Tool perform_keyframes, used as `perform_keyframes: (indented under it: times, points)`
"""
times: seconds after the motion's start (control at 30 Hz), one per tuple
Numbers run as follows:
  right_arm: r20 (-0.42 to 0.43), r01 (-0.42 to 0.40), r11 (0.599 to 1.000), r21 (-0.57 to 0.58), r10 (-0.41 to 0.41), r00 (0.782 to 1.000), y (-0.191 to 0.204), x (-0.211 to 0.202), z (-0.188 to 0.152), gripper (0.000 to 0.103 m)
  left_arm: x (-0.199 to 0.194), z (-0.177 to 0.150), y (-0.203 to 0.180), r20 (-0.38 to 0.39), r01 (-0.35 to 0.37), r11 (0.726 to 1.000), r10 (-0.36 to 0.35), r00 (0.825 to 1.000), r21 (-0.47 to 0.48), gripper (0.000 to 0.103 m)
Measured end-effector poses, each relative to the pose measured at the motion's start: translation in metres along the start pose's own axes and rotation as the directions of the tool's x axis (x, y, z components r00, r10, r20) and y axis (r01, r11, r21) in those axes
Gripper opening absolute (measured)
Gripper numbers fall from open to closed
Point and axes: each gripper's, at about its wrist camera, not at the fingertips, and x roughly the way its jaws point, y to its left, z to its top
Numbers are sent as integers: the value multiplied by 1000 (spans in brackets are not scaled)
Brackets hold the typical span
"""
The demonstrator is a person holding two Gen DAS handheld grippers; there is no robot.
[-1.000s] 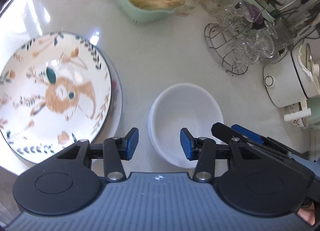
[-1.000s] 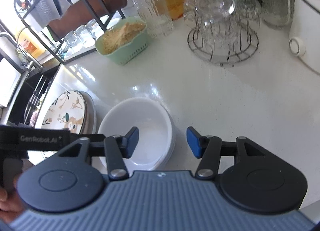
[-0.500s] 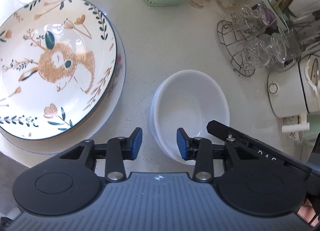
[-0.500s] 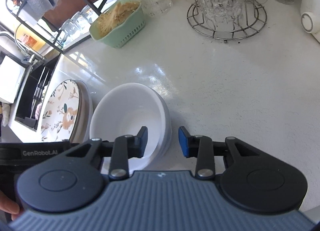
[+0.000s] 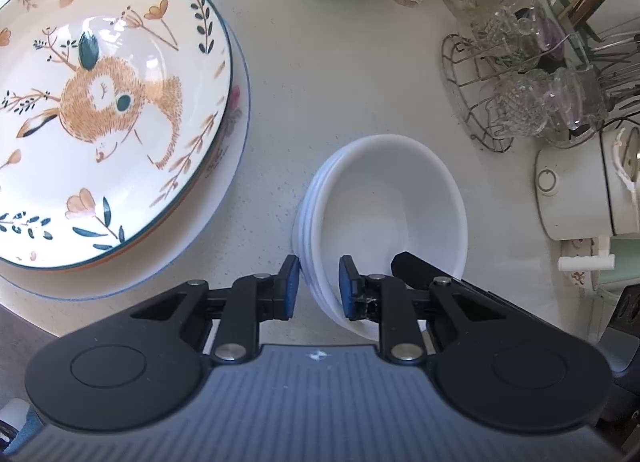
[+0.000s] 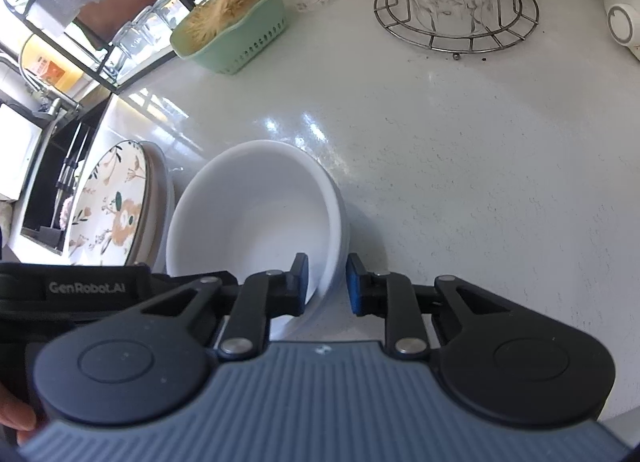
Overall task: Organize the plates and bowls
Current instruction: 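Lower the ceramic bowl into the plastic bowls with the left tool, then lift the bowl stack with the left tool over the deer-pattern plate stack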
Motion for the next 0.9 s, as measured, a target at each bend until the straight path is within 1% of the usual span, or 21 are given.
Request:
perform_keyframes:
  times: [0.17, 0.43, 0.5, 0.57, 0.8, 0.9]
  points:
    - [25, 16, 1000, 14, -17, 1000, 4, -18, 4, 22, -14, 2, -5, 13, 11, 999, -11, 1000, 33, 25]
    - [74, 9, 999, 52, -12, 997, 17, -40, 1, 22, -43, 3, -10, 35, 32, 997, -35, 999, 77, 25]
    - [86, 22, 997, 74, -28, 996, 24, -44, 0, 22, -52, 4, -9, 40, 29, 995, -32, 999, 93, 25]
    - [91, 12, 996, 92, -20, 996, 30, -45, -2, 23, -58, 5, -7, 47, 13, 994, -18, 999, 113, 25]
    - [105, 14, 994, 109, -26, 994, 50, -44, -5, 23, -74, 12, 10, 51, 33, 992, -40, 998, 124, 25]
    - [121, 11, 994, 113, -25, 992, 60, -47, -3, 23, -83, 17, 14, 66, 45, 990, -54, 996, 135, 25]
